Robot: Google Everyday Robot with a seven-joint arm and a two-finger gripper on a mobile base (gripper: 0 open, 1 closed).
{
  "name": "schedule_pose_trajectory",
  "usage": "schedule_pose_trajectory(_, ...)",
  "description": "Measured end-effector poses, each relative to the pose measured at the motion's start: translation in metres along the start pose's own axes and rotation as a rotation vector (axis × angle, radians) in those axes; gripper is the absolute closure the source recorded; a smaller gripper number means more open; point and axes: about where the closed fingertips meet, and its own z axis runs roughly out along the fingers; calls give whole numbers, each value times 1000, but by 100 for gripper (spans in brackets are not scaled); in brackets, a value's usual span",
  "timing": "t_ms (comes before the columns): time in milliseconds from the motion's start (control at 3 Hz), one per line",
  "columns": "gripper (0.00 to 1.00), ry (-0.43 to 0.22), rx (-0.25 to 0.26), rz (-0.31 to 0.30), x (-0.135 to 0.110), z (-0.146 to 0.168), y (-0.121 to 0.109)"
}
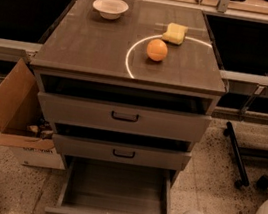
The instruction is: Close bottom drawer
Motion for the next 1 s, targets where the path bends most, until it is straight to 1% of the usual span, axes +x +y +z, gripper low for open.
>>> schedule_pose_trajectory(333, 100, 0, -3, 0, 0, 1, 1)
schedule_pose_trajectory(667, 100, -1, 0, 4, 2, 3, -3)
schedule_pose_trajectory(1000, 100, -13, 16, -1, 8, 5, -26)
